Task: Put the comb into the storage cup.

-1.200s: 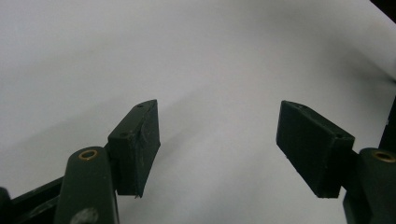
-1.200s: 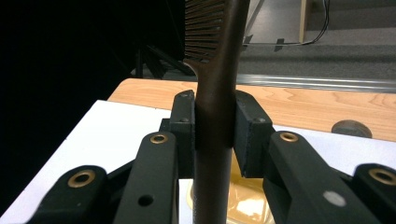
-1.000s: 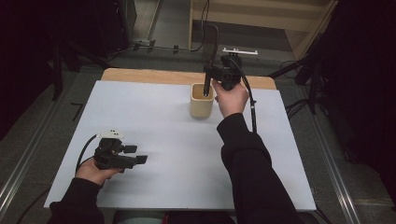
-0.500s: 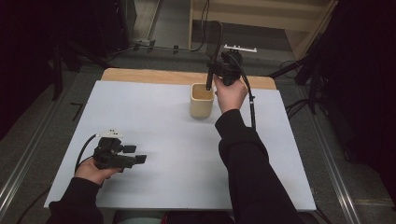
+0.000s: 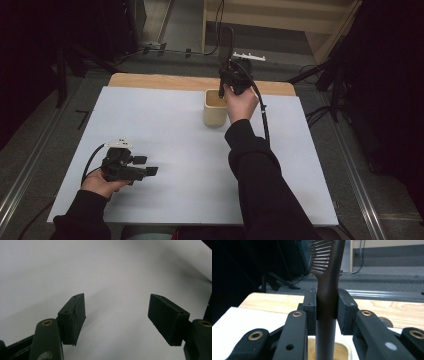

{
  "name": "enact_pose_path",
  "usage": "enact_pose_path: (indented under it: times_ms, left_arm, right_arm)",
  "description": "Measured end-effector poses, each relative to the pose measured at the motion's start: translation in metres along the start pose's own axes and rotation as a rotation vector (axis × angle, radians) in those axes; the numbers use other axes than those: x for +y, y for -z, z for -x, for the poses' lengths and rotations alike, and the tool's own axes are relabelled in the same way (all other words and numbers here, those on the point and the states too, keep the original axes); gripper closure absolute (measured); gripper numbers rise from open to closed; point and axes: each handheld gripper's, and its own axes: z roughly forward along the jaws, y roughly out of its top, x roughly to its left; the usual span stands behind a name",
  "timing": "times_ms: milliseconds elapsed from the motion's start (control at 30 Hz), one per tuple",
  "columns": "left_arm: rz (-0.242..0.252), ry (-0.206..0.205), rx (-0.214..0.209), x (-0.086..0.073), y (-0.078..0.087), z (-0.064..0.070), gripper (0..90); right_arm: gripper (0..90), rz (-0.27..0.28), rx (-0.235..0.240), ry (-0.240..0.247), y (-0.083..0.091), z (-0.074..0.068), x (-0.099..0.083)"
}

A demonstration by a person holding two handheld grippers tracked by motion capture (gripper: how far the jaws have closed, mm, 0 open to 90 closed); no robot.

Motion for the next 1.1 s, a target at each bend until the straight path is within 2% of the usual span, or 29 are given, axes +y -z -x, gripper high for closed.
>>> enact_pose_path:
  times_ms: [200,433,633,833,1100]
  left_arm:
    - [-0.005,-0.001,-0.001,0.0,0.0,0.0,30.9]
    - [-0.003,-0.002,-0.001,0.001,-0.001,0.0,30.9]
    - [-0.006,-0.003,-0.005,0.001,-0.002,0.001,30.9]
    - [-0.007,-0.001,-0.002,0.0,-0.002,0.0,30.9]
    - [-0.008,0.0,-0.001,0.0,-0.002,0.0,30.9]
  right_arm:
    - [70.3,0.025,-0.03,0.002,-0.004,-0.002,-0.007]
    - [70.3,0.088,-0.065,0.015,-0.006,-0.008,-0.017]
    - [70.3,0.134,-0.099,0.056,-0.007,-0.013,-0.026]
    - [70.2,0.128,-0.105,0.066,-0.011,-0.016,-0.032]
    - [70.2,0.112,-0.095,0.036,-0.013,-0.013,-0.037]
